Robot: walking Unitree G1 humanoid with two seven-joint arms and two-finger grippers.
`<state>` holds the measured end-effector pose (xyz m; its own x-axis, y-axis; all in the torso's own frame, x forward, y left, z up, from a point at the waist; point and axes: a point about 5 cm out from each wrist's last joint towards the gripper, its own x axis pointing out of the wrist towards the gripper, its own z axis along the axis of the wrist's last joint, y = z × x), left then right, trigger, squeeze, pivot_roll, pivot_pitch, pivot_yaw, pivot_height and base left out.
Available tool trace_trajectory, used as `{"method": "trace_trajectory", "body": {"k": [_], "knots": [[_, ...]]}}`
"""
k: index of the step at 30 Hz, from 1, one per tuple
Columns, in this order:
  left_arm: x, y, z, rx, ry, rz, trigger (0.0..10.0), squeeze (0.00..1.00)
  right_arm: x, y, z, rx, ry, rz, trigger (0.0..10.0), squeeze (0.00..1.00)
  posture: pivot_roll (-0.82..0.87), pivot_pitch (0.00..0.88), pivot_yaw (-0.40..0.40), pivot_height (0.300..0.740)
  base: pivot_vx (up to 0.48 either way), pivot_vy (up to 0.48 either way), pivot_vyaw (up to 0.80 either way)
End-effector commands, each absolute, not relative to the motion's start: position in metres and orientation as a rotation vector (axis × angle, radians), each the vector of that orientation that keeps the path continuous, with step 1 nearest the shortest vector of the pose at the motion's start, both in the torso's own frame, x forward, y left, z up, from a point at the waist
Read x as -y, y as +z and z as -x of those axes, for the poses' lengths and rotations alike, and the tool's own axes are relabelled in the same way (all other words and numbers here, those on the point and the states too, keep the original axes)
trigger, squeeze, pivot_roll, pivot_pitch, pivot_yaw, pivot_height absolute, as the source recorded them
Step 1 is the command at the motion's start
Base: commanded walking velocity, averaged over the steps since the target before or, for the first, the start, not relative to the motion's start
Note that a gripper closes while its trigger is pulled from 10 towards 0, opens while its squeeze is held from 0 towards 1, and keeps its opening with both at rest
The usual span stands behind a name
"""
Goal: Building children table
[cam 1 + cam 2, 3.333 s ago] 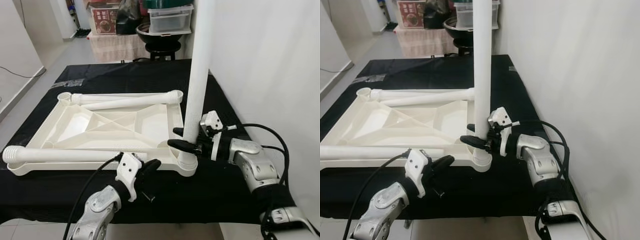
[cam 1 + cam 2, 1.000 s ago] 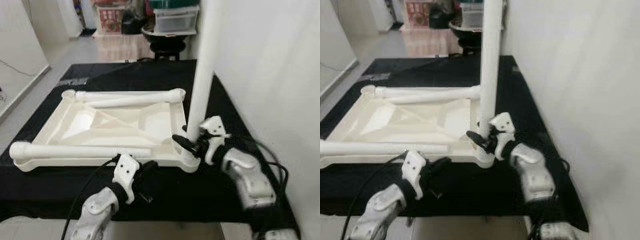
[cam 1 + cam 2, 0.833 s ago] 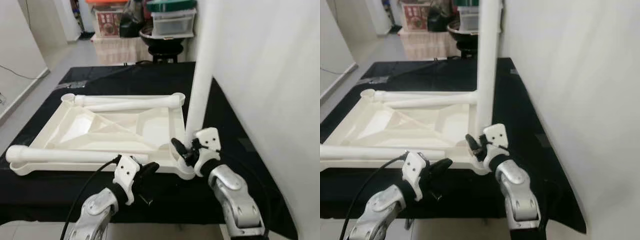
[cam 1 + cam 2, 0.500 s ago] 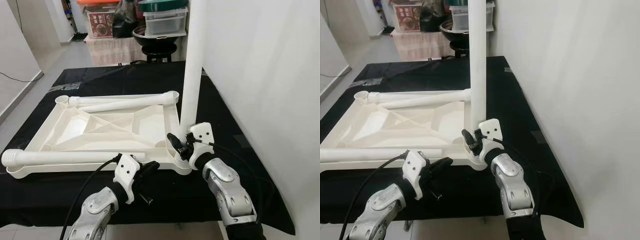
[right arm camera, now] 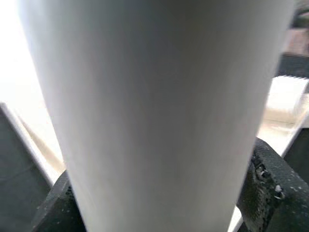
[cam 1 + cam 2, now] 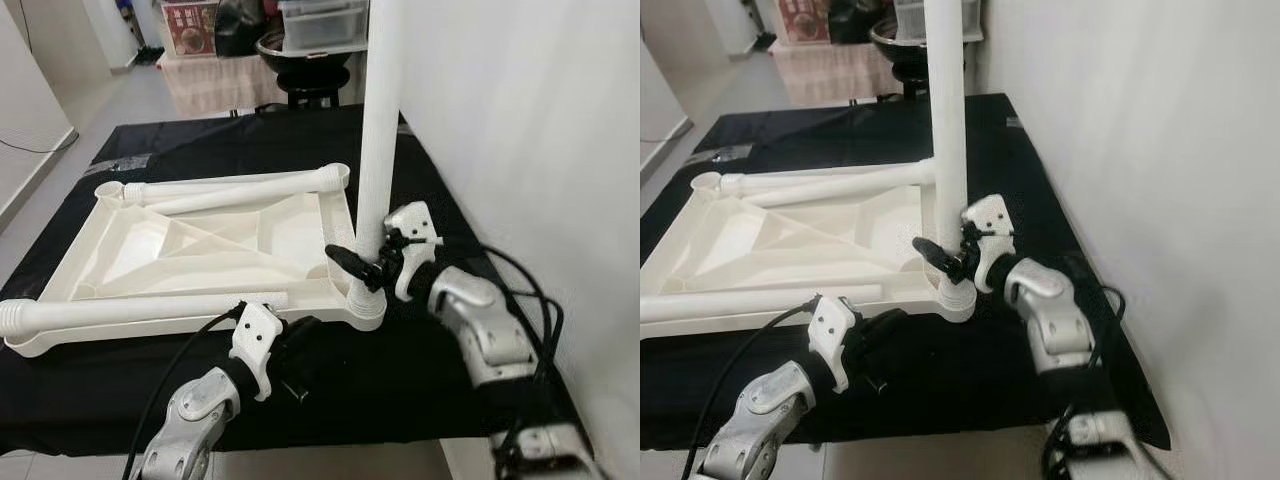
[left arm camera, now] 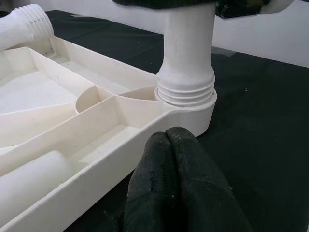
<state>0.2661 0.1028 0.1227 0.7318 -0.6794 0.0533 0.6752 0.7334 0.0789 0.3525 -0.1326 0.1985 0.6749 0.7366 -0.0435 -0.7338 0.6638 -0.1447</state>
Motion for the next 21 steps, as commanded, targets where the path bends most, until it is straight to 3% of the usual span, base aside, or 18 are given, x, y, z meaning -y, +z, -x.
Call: {"method": "trace_trajectory", "body": {"k": [1,7,8,9,10,21], "knots": [[-0.104,0.117,-0.264,0.057,-0.739,-0.053,10.0,0.00,0.128,0.197,-0.357,-0.003,0.891,0.162,10.0,0.00,-0.08,0.091,0.024,0.740,0.000,0.000,0.00],[-0.102,0.117,-0.263,0.056,-0.740,-0.053,10.0,0.00,0.130,0.203,-0.361,-0.041,1.080,0.131,10.0,0.00,-0.07,0.089,0.019,0.740,0.000,0.000,0.00],[-0.102,0.117,-0.263,0.056,-0.740,-0.053,10.0,0.00,0.129,0.204,-0.362,-0.052,1.116,0.124,4.5,0.00,-0.07,0.089,0.019,0.740,0.000,0.000,0.00],[-0.102,0.117,-0.263,0.056,-0.740,-0.053,10.0,0.00,0.129,0.204,-0.362,-0.052,1.116,0.124,4.5,0.00,-0.07,0.089,0.019,0.740,0.000,0.000,0.00],[-0.102,0.117,-0.263,0.056,-0.740,-0.053,10.0,0.00,0.129,0.203,-0.363,-0.059,1.133,0.120,0.0,0.00,-0.06,0.089,0.017,0.740,0.000,0.000,0.00],[-0.102,0.116,-0.261,0.054,-0.739,-0.048,10.0,0.00,0.141,0.194,-0.365,-0.059,1.078,0.107,0.0,0.00,-0.07,0.092,0.020,0.740,0.000,0.000,0.00]]}}
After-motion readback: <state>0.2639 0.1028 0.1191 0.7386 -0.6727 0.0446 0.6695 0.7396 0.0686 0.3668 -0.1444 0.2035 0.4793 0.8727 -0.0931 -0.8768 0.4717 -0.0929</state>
